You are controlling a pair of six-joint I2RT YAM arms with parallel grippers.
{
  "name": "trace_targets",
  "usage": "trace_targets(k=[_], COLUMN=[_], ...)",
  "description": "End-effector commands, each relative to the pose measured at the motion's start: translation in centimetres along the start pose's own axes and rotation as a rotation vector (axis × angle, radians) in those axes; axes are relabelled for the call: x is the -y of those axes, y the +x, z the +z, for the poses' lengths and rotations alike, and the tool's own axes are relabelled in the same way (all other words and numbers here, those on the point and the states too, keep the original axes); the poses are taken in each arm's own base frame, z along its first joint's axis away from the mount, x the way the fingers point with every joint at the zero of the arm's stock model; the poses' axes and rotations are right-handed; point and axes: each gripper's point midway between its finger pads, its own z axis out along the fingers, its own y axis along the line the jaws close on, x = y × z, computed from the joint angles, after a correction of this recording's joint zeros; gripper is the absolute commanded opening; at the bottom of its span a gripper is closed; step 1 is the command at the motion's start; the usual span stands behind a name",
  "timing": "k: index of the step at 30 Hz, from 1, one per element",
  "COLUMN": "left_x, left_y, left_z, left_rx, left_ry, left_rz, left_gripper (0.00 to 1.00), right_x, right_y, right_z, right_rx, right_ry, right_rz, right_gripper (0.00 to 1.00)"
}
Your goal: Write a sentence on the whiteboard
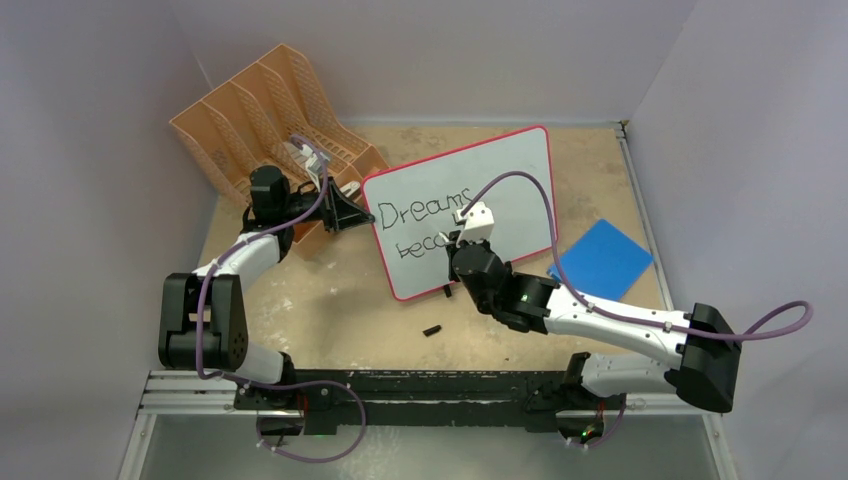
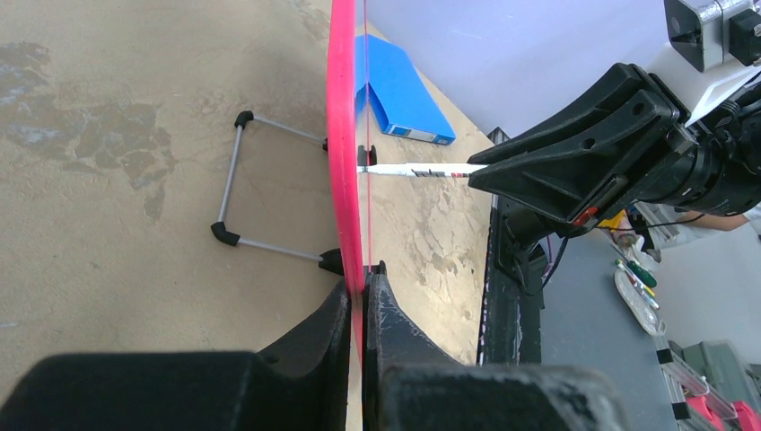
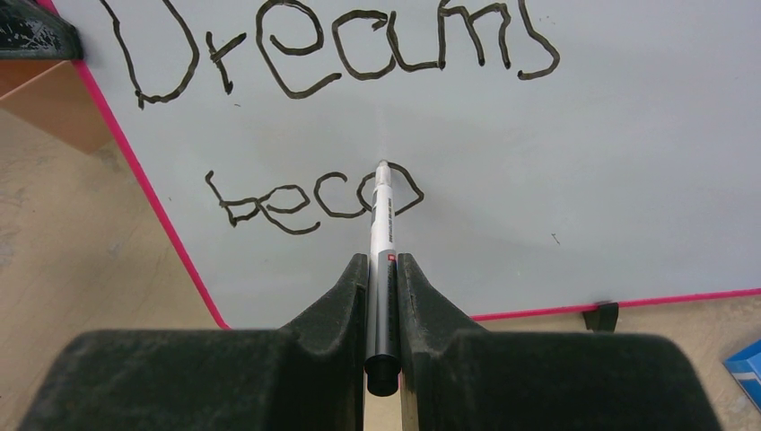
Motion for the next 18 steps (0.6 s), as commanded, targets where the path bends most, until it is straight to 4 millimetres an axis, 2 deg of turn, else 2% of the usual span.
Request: trace_targets(k=[1, 18], left_x=[1.2, 1.2], left_y=[-1.4, -1.4], left_z=[0.1, 0.1], left_rx=[0.006, 0.007], left_ry=[0.031, 0.028], left_rz=[0.097, 0.096], left_gripper=[0.0, 0.0], right_x=[-1.1, -1.2], right_y=[-1.8, -0.6], right_z=[0.1, -0.3], right_rx=[0.031, -0.015], right_ry=[-0.04, -0.064], right_rz=[0.038, 0.033], right_gripper=[0.0, 0.0])
